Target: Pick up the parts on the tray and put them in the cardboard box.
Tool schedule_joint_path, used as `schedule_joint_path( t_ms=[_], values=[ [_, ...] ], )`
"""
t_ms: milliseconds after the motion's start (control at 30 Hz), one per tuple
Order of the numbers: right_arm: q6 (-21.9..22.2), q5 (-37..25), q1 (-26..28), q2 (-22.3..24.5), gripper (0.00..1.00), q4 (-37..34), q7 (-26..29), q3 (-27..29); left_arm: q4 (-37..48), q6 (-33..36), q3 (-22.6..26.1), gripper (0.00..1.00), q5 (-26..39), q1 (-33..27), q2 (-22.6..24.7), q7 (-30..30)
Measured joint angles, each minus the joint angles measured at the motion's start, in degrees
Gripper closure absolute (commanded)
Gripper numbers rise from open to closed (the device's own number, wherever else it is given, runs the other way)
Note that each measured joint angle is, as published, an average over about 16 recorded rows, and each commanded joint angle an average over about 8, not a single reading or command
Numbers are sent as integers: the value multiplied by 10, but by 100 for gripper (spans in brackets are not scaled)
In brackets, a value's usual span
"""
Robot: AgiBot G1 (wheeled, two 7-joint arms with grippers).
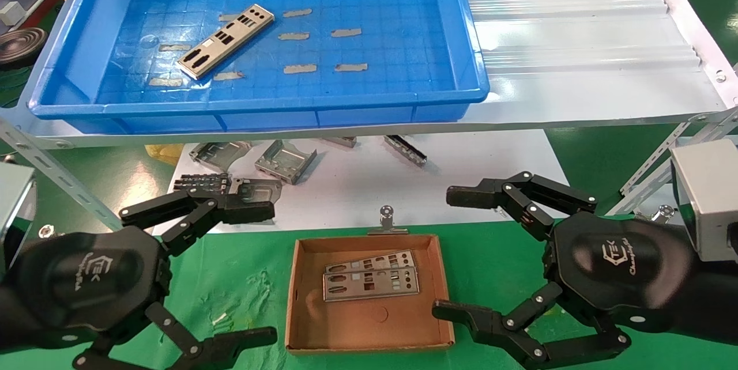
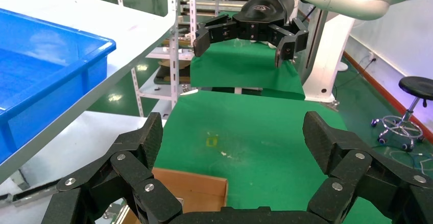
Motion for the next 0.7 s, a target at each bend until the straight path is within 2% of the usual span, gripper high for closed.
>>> schedule_joint_path(
  t_ms=[700],
  values=[
    [0, 0, 0, 0, 0, 0, 0, 0, 0, 0, 0, 0, 0, 0, 0, 0]
  ],
)
